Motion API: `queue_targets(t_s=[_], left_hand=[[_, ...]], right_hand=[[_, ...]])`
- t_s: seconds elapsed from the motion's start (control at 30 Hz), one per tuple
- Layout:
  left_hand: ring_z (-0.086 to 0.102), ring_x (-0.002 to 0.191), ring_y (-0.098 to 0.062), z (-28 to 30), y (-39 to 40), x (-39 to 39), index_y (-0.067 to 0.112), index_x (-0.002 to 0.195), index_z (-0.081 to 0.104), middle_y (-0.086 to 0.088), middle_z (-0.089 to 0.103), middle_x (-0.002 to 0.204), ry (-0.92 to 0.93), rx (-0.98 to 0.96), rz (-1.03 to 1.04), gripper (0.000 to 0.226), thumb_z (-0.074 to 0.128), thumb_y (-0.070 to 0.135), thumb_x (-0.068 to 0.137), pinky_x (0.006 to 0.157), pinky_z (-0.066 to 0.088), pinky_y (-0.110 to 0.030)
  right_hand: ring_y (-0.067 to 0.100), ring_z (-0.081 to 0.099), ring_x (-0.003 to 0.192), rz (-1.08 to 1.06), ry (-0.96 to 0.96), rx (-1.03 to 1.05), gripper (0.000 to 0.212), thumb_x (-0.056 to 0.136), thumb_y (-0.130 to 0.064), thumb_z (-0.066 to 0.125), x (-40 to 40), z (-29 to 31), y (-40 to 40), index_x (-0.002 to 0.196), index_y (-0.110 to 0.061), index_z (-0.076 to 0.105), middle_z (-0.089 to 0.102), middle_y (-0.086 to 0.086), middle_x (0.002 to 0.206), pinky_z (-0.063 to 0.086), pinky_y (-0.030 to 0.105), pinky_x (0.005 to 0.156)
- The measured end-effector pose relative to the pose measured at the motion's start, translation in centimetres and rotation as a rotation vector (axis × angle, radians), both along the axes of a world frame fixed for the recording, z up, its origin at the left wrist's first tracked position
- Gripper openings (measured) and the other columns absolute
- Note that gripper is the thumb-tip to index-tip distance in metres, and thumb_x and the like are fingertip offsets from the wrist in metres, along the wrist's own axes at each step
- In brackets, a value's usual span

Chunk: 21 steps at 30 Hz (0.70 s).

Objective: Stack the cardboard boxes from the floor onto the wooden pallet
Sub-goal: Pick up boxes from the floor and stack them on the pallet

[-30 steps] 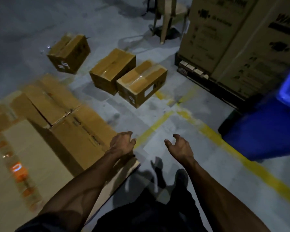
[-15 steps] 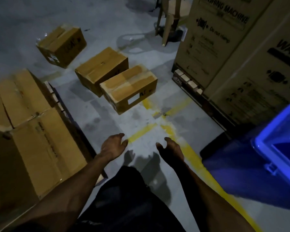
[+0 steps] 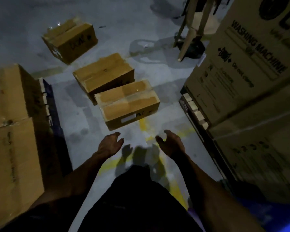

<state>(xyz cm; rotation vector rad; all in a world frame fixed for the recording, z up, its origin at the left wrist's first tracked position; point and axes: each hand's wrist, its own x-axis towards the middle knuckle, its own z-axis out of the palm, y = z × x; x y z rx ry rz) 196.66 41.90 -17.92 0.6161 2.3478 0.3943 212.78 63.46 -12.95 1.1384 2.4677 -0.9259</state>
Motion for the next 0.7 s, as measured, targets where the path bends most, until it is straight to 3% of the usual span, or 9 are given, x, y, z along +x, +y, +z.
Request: queue_targets(t_s=[0.17, 0.37, 0.5, 0.7], left_hand=[[0.062, 0.112, -0.036, 2.6, 7.1, -4.5, 0.001, 0.127, 0.062, -0.021, 0.067, 0.124, 0.079, 0.055, 0.127, 0.045, 0.046, 0.037, 0.105, 0.088, 0.052, -0.037], [0.061, 0.115, -0.039, 2.3, 13.8, -6.9, -0.003, 0.127, 0.059, -0.025, 0.065, 0.126, 0.110, 0.067, 0.334, 0.041, 0.045, 0.030, 0.107, 0.092, 0.049, -0.041], [0.057, 0.124, -0.039, 1.3, 18.4, -7.3, -0.001, 0.141, 0.050, -0.023, 0.060, 0.136, 0.102, -0.003, 0.516, 0.050, 0.045, 0.035, 0.106, 0.098, 0.048, -0.042], [0.058, 0.123, -0.038, 2.8, 25.4, -7.1, 0.004, 0.144, 0.049, -0.021, 0.058, 0.139, 0.108, -0.026, 0.738, 0.050, 0.049, 0.035, 0.105, 0.097, 0.048, -0.041]], right_hand=[[0.034, 0.049, 0.132, 0.053, 0.152, 0.035, 0.058, 0.097, -0.047, 0.058, -7.2, 3.5, 7.6, 0.142, -0.011, 0.051, 0.057, 0.014, 0.141, 0.041, 0.041, 0.105], [0.038, 0.061, 0.113, 0.278, 0.172, 0.026, 0.044, 0.095, -0.039, 0.064, -14.3, 2.1, 17.4, 0.123, -0.006, 0.063, 0.068, 0.018, 0.118, 0.050, 0.037, 0.088], [0.036, 0.052, 0.126, 0.504, 0.040, -0.042, 0.053, 0.099, -0.044, 0.054, -19.7, 1.4, 24.0, 0.138, -0.008, 0.051, 0.057, 0.016, 0.137, 0.043, 0.037, 0.098], [0.037, 0.050, 0.130, 0.759, -0.028, -0.107, 0.059, 0.096, -0.047, 0.053, -26.6, 2.9, 31.4, 0.143, -0.013, 0.046, 0.054, 0.014, 0.142, 0.043, 0.047, 0.107]])
